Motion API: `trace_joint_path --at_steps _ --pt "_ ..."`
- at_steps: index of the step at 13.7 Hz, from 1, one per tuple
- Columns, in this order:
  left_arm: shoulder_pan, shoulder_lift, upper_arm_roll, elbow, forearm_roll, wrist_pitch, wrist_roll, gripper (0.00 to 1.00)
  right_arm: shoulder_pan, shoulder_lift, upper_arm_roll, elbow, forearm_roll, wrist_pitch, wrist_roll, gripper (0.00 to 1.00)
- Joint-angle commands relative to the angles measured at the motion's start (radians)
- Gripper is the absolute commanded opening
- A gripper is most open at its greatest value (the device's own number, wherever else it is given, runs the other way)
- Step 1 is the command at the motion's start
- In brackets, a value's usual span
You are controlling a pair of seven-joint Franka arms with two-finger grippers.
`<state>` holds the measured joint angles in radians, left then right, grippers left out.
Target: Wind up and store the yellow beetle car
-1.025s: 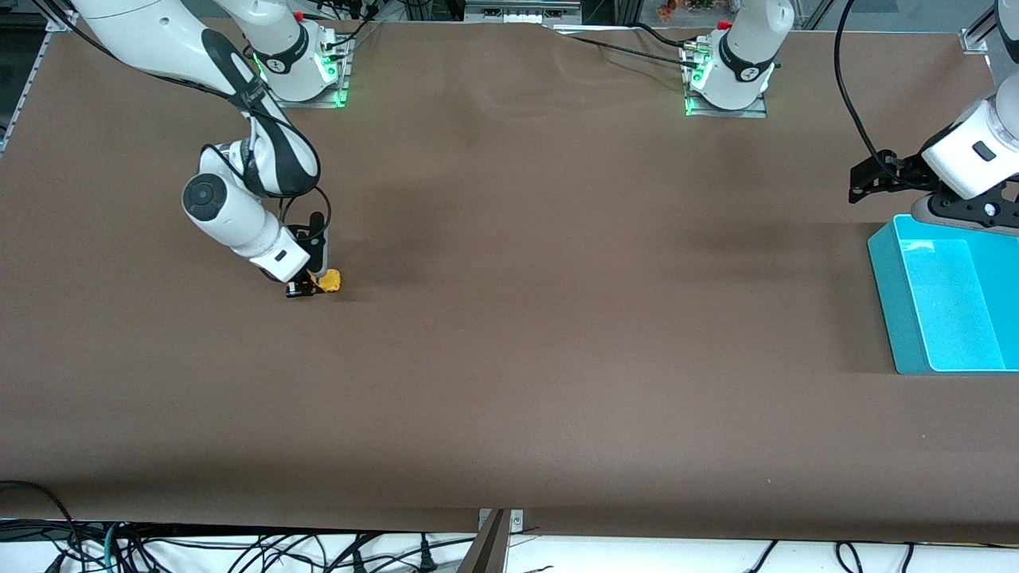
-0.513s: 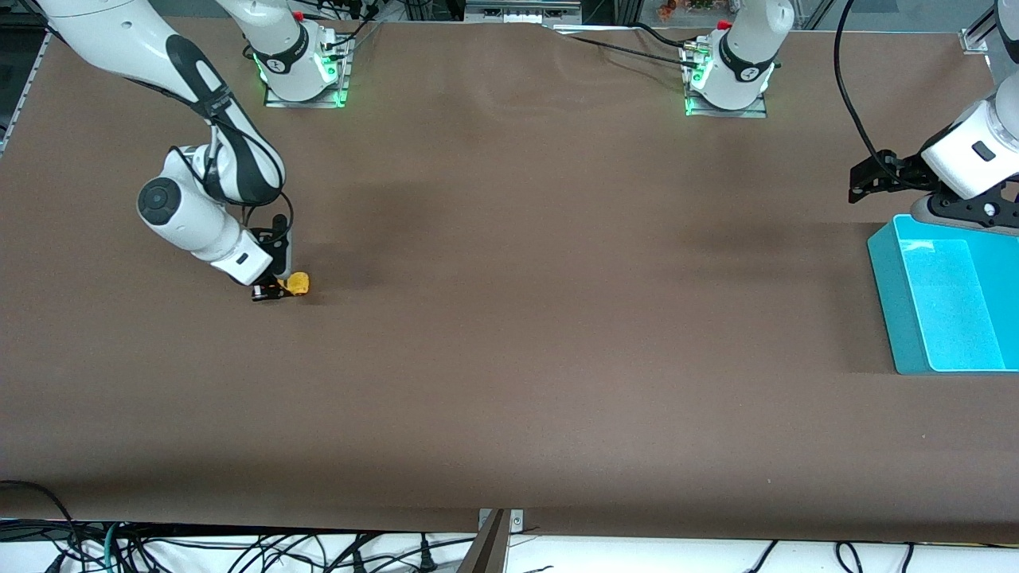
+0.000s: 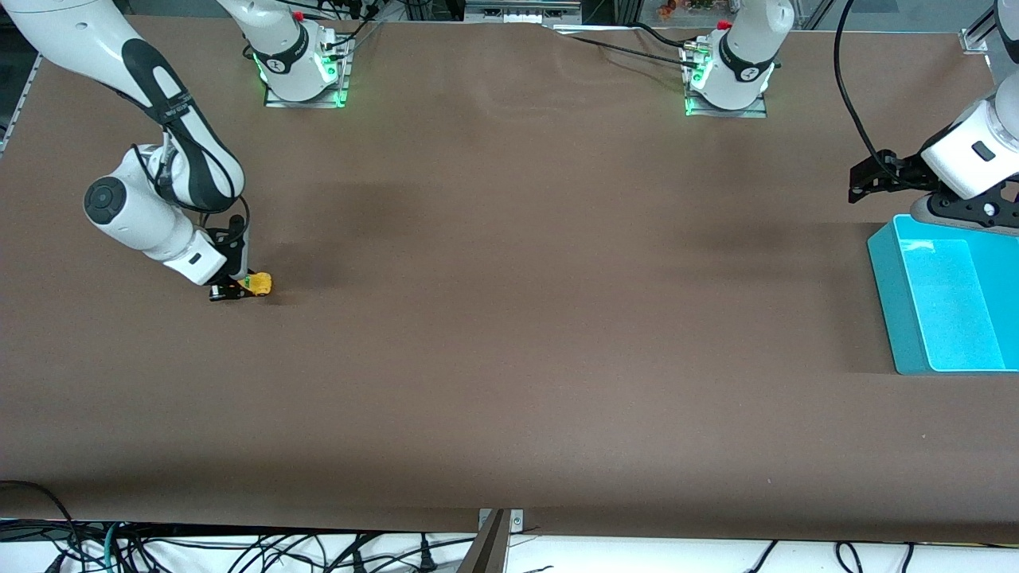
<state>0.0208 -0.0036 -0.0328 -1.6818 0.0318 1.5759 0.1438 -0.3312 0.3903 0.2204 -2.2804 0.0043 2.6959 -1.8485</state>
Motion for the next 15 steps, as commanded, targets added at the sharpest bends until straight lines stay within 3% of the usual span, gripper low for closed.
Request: trace_joint_path --at_steps 1,5,6,7,8,10,15 --pt "0.002 0.016 -0.002 0.034 0.002 -0.024 0.007 1.0 -0.07 0.047 0.008 -0.004 0.006 -0.033 -0.078 0.15" --pt "0.002 0.016 -0.002 0.034 0.002 -0.024 0.008 1.0 -0.075 0.045 0.01 0.005 0.006 -0.041 -0.077 0.21" --pt "0.004 0.016 -0.002 0.034 0.002 -0.025 0.008 1.0 -0.075 0.042 0.011 0.015 0.006 -0.054 -0.071 0.42" --pt "0.004 0.016 -0.002 0.034 0.002 -0.024 0.008 1.0 -0.075 0.041 0.011 0.033 0.006 -0.083 -0.06 0.74" --pt "0.004 0.016 -0.002 0.034 0.002 -0.024 0.008 1.0 -0.074 0.038 0.013 0.059 0.02 -0.129 -0.042 1.0" --pt "0.004 0.016 -0.002 0.034 0.002 -0.025 0.008 1.0 -0.074 0.024 0.019 0.128 0.031 -0.244 0.011 1.0" --pt "0.004 0.016 -0.002 0.033 0.002 -0.025 0.01 1.0 -0.072 -0.051 0.12 0.338 0.005 -0.554 0.155 1.0"
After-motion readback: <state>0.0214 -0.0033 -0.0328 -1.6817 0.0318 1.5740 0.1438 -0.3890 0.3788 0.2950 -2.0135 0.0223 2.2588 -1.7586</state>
